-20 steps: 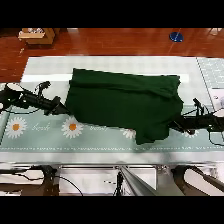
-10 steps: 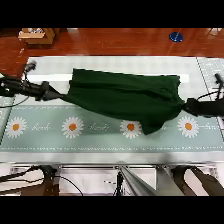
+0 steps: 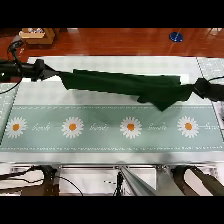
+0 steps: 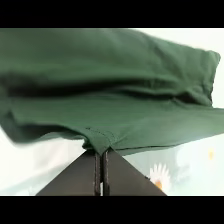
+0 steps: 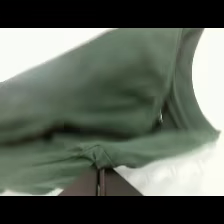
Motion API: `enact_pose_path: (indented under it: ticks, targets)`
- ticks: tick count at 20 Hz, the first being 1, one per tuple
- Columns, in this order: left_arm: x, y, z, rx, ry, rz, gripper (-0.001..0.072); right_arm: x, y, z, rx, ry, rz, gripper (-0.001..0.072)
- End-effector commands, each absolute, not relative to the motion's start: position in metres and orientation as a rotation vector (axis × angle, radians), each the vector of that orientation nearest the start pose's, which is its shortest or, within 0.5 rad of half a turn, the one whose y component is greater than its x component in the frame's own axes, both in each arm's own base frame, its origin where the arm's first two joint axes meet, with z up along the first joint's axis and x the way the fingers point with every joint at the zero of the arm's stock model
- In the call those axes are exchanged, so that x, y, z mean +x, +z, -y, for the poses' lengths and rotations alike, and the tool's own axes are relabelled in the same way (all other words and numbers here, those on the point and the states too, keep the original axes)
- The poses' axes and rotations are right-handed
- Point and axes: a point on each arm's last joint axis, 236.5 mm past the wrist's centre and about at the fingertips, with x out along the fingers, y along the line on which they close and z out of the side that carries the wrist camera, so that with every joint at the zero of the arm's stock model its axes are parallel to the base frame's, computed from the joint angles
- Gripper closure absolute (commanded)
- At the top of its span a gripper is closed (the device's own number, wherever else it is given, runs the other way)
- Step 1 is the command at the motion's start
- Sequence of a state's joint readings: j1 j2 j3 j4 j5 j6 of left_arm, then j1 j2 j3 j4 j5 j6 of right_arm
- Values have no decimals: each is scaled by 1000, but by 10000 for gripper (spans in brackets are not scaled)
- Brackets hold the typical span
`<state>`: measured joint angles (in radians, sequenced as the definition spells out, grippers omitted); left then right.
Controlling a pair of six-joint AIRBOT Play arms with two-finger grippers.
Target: Fold the shirts.
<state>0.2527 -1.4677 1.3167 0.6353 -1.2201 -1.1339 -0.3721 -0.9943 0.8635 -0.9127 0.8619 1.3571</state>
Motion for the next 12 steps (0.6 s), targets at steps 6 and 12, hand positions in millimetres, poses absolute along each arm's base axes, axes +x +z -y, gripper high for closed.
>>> enact_pose_path:
  ticks: [6, 12]
  targets:
    - [531, 11, 74, -685, -520, -1071, 687, 478, 27, 75, 651, -55, -793, 684]
    - [543, -34, 72, -724, -496, -1122, 686, 515, -22, 64, 640, -59, -833, 682]
